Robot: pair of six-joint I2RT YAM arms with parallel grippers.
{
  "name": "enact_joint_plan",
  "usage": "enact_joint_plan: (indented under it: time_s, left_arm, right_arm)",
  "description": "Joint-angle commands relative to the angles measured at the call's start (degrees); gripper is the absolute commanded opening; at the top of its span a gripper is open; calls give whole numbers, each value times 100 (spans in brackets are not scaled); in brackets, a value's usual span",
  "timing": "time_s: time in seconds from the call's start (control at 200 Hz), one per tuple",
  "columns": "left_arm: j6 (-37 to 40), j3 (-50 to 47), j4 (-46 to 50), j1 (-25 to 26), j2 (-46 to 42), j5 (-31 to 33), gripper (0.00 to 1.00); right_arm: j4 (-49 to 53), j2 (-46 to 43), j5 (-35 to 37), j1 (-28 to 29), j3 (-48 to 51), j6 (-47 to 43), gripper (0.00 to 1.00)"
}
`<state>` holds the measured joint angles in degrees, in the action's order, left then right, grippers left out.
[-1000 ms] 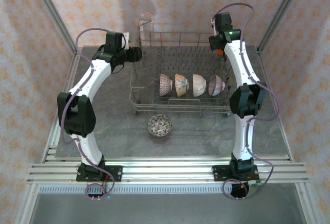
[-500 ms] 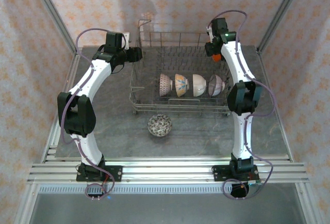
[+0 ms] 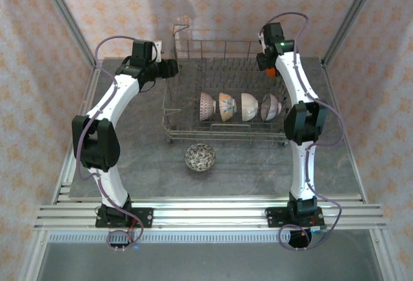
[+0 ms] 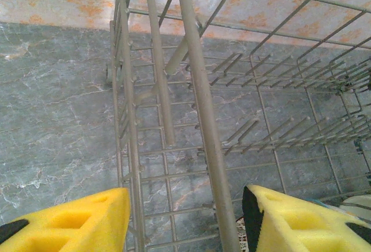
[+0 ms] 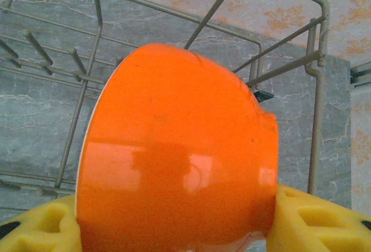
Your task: Load the bowls into the dish rack
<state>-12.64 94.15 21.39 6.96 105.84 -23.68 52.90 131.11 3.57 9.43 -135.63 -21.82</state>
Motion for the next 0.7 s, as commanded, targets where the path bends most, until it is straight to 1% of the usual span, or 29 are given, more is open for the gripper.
enact_joint_plan:
  time_s: [0.0,0.135,0.3,0.495,0.696]
  left_arm:
    - [-88,130,-20,-46,182,-64,55]
    - [-106,138,-42,-46,197,-88,55]
    - [-124,139,-38,-46,198,-86,55]
    - [-150,145,-56,-47,195,-92,55]
    - [-210,148,-117,-46,225,-136,56]
  right_arm:
    - [-412,-295,426,-25,196,202,52]
    - [-430,-340,318,-6,185,216,51]
    - [-532,-397,350,23,194,196,51]
    - [-975,-774,420,27,675,131,51]
    - [-1136,-1004,481,8,911,49,52]
